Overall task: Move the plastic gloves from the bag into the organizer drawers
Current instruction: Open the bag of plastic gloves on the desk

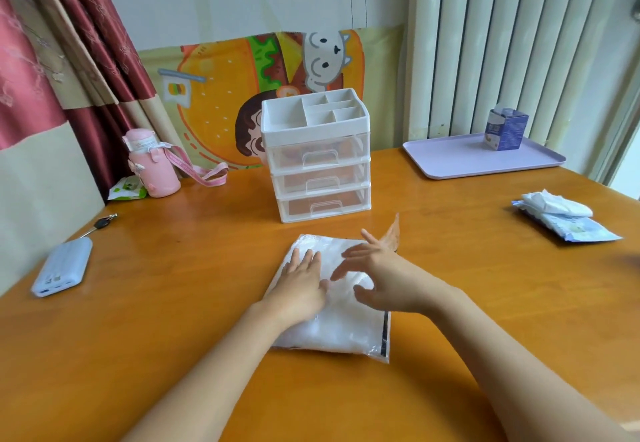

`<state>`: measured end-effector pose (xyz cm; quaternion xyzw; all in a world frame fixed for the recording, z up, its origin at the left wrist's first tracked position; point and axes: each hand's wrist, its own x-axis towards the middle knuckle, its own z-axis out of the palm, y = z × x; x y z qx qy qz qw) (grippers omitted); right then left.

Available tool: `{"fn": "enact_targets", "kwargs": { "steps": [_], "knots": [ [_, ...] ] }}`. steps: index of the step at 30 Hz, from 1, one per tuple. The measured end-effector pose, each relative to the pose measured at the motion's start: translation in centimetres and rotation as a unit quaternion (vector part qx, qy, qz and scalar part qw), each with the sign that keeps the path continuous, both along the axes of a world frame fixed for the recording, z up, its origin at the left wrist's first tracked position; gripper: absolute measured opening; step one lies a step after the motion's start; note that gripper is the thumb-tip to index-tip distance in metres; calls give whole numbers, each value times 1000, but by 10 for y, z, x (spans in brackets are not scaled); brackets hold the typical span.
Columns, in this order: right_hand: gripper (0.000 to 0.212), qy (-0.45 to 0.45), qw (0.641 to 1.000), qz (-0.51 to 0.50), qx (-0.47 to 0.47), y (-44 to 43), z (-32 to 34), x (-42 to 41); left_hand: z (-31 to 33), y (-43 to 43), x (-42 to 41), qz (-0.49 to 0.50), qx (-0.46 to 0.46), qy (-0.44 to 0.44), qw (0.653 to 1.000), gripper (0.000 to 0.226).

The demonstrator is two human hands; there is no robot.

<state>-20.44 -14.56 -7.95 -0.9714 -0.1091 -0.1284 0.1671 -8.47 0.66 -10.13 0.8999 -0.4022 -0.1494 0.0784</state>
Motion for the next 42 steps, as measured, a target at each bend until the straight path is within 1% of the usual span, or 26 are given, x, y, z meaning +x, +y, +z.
{"fn": "enact_targets", "kwargs": {
  "steps": [3, 5, 8, 12, 16, 19, 21, 24, 26, 27, 29, 32, 34, 36, 38, 40, 42],
  "knots": [
    [22, 25, 999, 10, -35, 10, -3, 3, -10, 10, -15, 14, 8, 6, 1000, 63],
    [20, 42, 998, 7, -55, 17, -5, 5, -16, 12, -16, 22, 2, 10, 1000, 66],
    [20, 31, 998, -14, -61, 20, -5, 3, -19, 12, -14, 19, -3, -3, 1000, 63],
    [17, 19, 999, -38, -29, 19, -3, -14, -21, 13, -16, 18, -9, -9, 1000, 63],
    [12, 34, 996, -72, 40, 9, 18, -49, -19, 13, -19, 21, -15, -11, 1000, 62],
    [13, 80, 989, -91, 88, -7, 40, -81, -20, 14, -18, 16, -23, -1, 1000, 62],
    [13, 124, 980, -120, 103, -22, 49, -100, -21, 15, -17, 6, -27, 3, 1000, 63],
    [16, 192, 962, -162, 108, -45, 47, -122, -22, 15, -16, -6, -30, -3, 1000, 65],
    [18, 231, 950, -192, 82, -55, 40, -131, -22, 13, -17, -7, -29, -9, 1000, 65],
    [20, 233, 947, -210, 70, -59, 36, -134, -22, 12, -17, -7, -28, -12, 1000, 65],
    [21, 183, 948, -250, 76, -64, 34, -138, -22, 10, -19, -7, -25, -17, 1000, 66],
    [18, 85, 942, -287, 152, -64, 41, -138, -22, 4, -20, -6, -24, -19, 1000, 65],
    [15, 71, 932, -281, 216, -60, 47, -131, -23, 0, -21, -5, -26, -20, 999, 65],
    [16, 101, 920, -285, 250, -56, 48, -119, -24, -3, -21, -4, -28, -19, 999, 66],
    [18, 165, 909, -302, 235, -53, 43, -103, -24, -6, -20, -2, -29, -16, 999, 66],
    [19, 235, 888, -313, 239, -48, 35, -85, -23, -8, -19, -1, -37, -13, 999, 63],
    [27, 274, 867, -323, 264, -41, 27, -71, -18, -8, -18, 3, -65, -6, 998, 55]
  ]
}}
